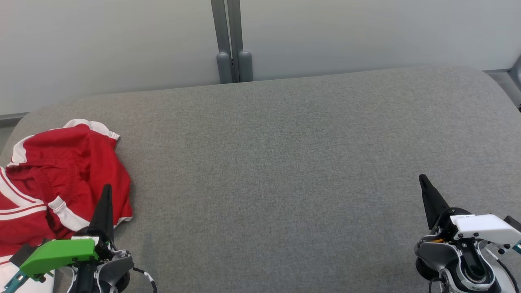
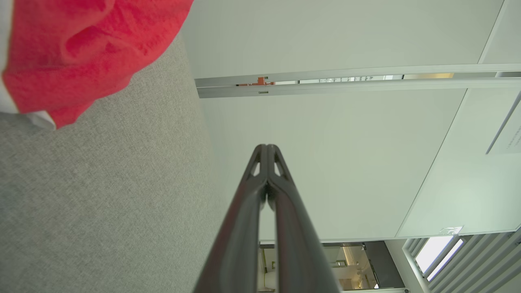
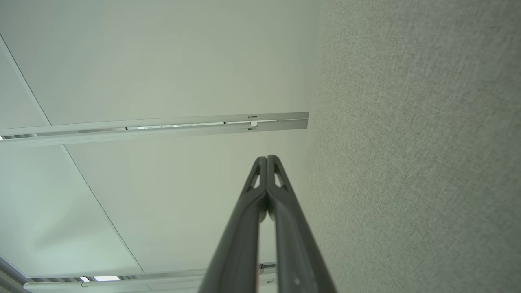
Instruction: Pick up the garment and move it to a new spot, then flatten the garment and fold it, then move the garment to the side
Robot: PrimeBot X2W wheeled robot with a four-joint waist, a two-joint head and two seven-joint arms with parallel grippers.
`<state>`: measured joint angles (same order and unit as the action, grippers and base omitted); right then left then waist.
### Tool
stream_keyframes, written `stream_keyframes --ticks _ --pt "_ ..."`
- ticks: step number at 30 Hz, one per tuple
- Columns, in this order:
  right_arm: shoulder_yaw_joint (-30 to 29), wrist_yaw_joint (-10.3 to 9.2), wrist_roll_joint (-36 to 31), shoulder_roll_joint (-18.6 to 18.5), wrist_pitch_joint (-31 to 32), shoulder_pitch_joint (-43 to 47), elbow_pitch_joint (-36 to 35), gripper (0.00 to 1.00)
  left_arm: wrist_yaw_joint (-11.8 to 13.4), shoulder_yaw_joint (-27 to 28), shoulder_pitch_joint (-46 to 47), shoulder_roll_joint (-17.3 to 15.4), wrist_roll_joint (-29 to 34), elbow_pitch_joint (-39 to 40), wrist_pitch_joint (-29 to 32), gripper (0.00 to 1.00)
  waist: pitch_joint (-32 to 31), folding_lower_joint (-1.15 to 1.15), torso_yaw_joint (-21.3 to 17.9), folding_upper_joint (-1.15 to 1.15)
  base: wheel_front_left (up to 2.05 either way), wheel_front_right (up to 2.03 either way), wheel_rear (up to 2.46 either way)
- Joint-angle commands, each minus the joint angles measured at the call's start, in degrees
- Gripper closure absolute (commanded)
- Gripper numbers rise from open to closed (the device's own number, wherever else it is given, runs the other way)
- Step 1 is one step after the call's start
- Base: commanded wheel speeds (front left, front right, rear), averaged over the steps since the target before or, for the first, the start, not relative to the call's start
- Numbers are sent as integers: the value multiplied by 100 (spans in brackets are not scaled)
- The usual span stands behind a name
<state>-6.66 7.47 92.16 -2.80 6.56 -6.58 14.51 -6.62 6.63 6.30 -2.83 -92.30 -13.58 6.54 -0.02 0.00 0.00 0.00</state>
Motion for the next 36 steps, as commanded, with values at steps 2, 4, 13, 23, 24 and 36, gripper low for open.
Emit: stream_keyframes --ticks 2,4,13,23,24,36 --pt "-6 6 27 -8 24 -64 2 100 -31 6 73 -9 -1 6 20 100 0 0 0 0 0 0 0" --pt "-6 6 27 -8 24 -64 2 100 -31 7 73 -9 0 6 20 100 0 0 0 0 0 0 0" --pt "-6 6 27 -8 24 -65 2 100 -31 6 74 -9 0 6 20 100 0 0 0 0 0 0 0" --pt "-6 6 26 -8 24 -65 2 100 -31 7 74 -9 0 6 20 100 0 0 0 0 0 0 0" --pt "-6 6 27 -8 24 -65 2 100 -31 7 74 -9 -1 6 20 100 0 0 0 0 0 0 0" --pt "3 0 -1 3 -1 12 18 0 2 -3 -9 3 0 -18 -6 0 0 0 0 0 0 0 0"
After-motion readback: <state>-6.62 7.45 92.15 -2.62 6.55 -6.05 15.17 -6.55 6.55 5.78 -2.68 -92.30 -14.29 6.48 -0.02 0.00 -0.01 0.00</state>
